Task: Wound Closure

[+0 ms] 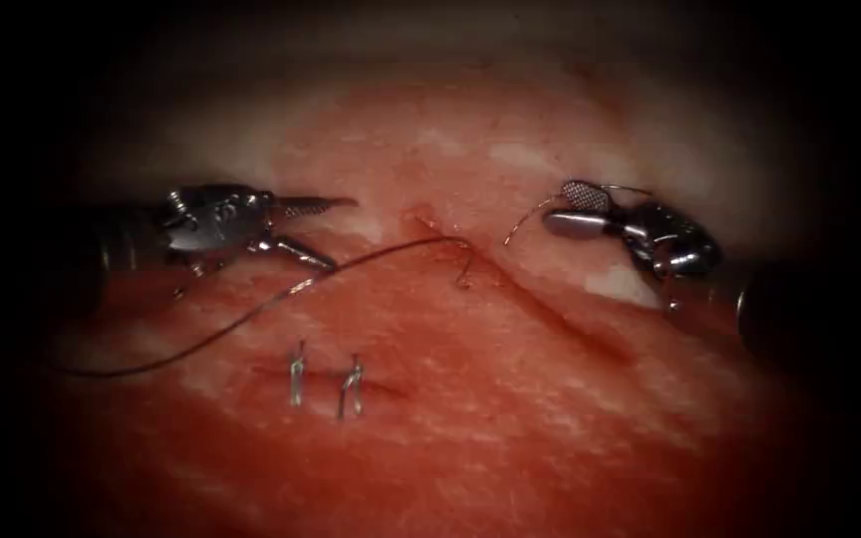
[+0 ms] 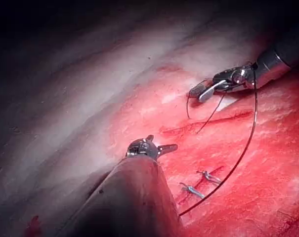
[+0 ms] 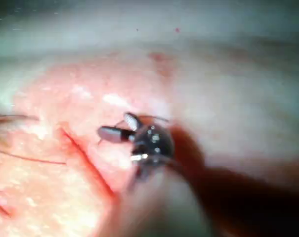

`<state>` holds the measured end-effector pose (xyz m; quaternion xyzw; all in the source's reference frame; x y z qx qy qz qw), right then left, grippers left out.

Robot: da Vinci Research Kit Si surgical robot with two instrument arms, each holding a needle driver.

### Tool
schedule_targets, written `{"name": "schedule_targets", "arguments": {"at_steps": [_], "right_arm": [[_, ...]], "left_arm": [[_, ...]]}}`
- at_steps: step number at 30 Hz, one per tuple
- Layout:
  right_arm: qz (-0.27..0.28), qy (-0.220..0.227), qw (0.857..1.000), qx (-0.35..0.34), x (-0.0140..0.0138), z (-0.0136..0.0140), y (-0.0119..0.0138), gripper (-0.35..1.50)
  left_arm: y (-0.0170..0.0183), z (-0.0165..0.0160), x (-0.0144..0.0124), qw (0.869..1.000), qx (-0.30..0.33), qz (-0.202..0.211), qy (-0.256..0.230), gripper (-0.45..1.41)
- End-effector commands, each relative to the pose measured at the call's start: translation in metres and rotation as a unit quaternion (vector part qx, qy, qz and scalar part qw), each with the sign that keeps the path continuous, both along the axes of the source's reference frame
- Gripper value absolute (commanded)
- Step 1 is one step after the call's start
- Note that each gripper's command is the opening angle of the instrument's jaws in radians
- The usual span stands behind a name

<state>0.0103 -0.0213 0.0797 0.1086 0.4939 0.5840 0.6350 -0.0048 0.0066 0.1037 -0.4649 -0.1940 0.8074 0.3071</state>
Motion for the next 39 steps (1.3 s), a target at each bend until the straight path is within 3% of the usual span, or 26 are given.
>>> {"name": "schedule_targets", "arguments": {"at_steps": [1,5,10,15,34,37,39], "right_arm": [[0.003,0.005,1.000,0.005,0.0006,0.0012,-0.0003,1.21],[0.051,0.049,0.994,0.086,0.0009,0.0013,-0.0011,1.18],[0.111,0.109,0.971,0.184,0.0010,0.0017,-0.0013,1.16],[0.139,0.131,0.955,0.226,0.0008,0.0024,-0.0009,1.11],[0.154,0.132,0.951,0.233,0.0023,0.0041,0.0007,1.01],[0.155,0.133,0.951,0.233,0.0027,0.0041,0.0007,0.73],[0.154,0.131,0.951,0.234,0.0027,0.0041,0.0007,0.66]], "left_arm": [[-0.0002,0.0007,-0.0006,1.000,0.001,0.000,-0.001,0.31],[-0.0002,0.0007,-0.0006,1.000,0.001,0.000,-0.001,0.31],[-0.0002,0.0006,-0.0006,1.000,-0.002,0.002,0.000,0.31],[-0.0003,0.0006,-0.0006,1.000,0.006,-0.003,0.000,0.31],[-0.0003,0.0006,-0.0005,1.000,0.006,-0.003,-0.001,0.31],[-0.0003,0.0006,-0.0005,1.000,0.006,-0.003,-0.001,0.31],[-0.0003,0.0006,-0.0005,1.000,0.008,-0.004,-0.001,0.31]]}}
